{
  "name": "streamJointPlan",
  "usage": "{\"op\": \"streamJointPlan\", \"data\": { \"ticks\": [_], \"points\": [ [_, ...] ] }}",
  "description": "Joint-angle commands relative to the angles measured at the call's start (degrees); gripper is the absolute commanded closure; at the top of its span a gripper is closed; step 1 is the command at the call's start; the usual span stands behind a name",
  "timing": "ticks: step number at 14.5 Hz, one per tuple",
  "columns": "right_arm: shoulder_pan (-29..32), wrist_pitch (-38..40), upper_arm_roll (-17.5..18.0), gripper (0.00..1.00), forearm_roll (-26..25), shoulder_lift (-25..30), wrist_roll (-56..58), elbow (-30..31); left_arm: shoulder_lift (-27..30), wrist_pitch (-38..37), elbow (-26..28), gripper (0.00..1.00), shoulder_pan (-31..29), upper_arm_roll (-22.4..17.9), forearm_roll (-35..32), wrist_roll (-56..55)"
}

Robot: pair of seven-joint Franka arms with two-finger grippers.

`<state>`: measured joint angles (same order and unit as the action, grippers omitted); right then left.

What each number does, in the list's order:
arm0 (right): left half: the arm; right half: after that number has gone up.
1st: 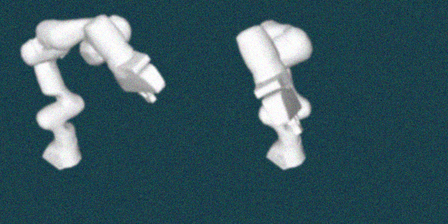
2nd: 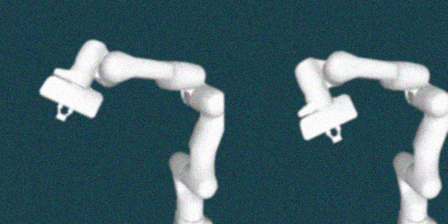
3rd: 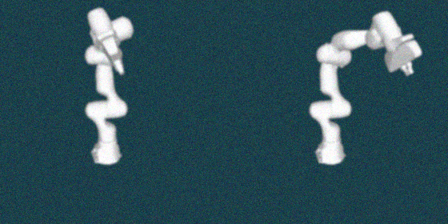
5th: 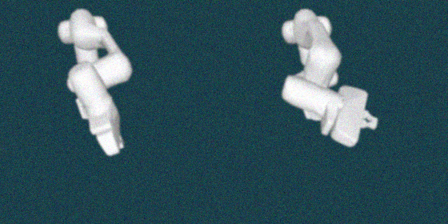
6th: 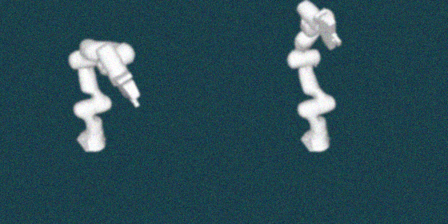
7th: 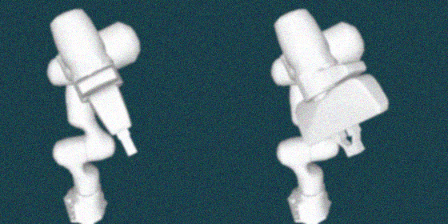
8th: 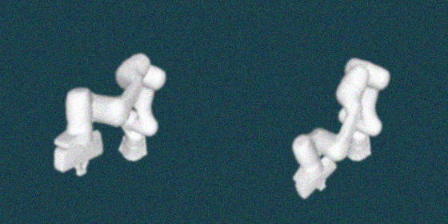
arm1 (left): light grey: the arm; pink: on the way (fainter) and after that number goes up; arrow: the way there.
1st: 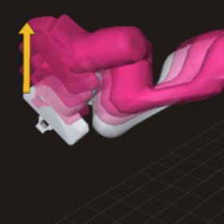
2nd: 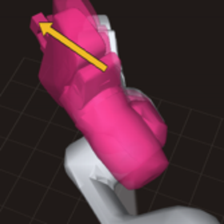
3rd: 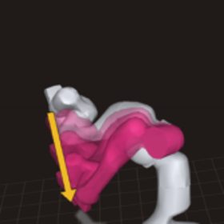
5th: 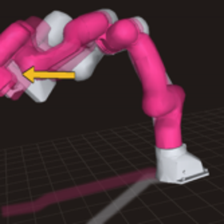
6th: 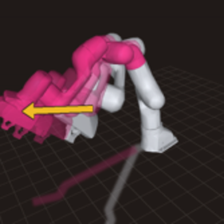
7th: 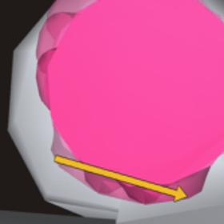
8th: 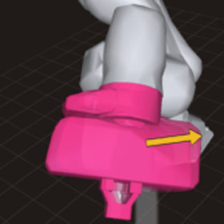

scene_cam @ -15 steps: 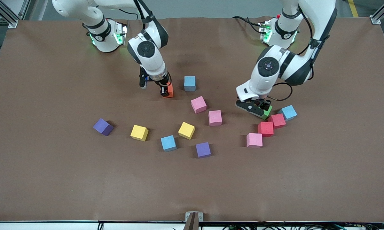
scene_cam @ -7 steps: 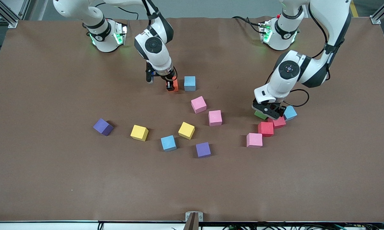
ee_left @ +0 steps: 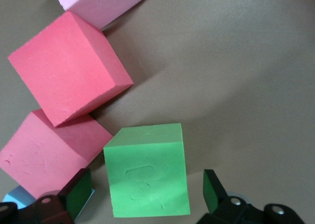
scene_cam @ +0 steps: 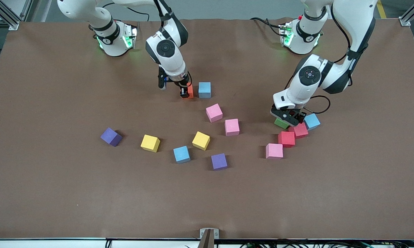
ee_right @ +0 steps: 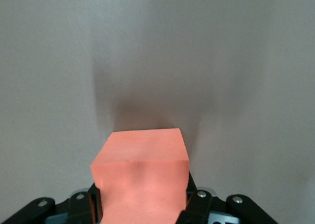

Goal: Arrange 11 blocks into digit 3
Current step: 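Reach the left gripper to the green cube and grasp it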

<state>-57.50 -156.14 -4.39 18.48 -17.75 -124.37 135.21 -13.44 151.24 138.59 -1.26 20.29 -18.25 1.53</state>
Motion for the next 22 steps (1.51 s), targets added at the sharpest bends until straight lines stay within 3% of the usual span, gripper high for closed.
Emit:
{"op": "streamJointPlan", "data": {
  "ticks": [1, 3, 4, 8, 11, 18, 22],
  "points": [
    [-1.9, -1.4, -0.4, 1.00, 2.6, -1.3, -0.2, -0.7, -0.4, 1.9, 1.2, 0.00, -1.0, 0.3, -1.1, -0.4],
    [-1.9, -1.5, -0.4, 1.00, 2.7, -1.3, -0.2, -0.7, -1.1, 2.9, 1.3, 0.01, -1.1, 0.3, -1.1, -0.6],
    [-2.0, -1.5, -0.4, 1.00, 2.7, -1.3, -0.2, -0.7, -1.7, 3.8, 1.2, 0.05, -1.1, 0.2, -1.1, -0.7],
    [-2.0, -1.5, -0.4, 1.00, 2.8, -1.8, -0.2, -1.3, -2.0, 4.8, 0.7, 0.40, -1.1, 0.3, -0.6, -2.2],
    [-2.0, -1.5, -0.4, 1.00, 2.9, -2.3, -0.3, -2.1, -1.6, 4.9, 0.8, 0.50, -0.8, 0.6, -0.6, -10.0],
    [-2.1, -1.5, -0.4, 1.00, 2.9, -3.3, -0.3, -3.1, -1.1, 4.4, -0.1, 0.51, -0.6, 7.9, -0.5, -33.7],
    [-2.2, -1.5, -0.4, 1.00, 2.9, -3.9, -1.0, -3.6, -0.4, 4.4, 0.0, 0.51, -0.7, 12.9, -0.5, -63.9]
  ]
}}
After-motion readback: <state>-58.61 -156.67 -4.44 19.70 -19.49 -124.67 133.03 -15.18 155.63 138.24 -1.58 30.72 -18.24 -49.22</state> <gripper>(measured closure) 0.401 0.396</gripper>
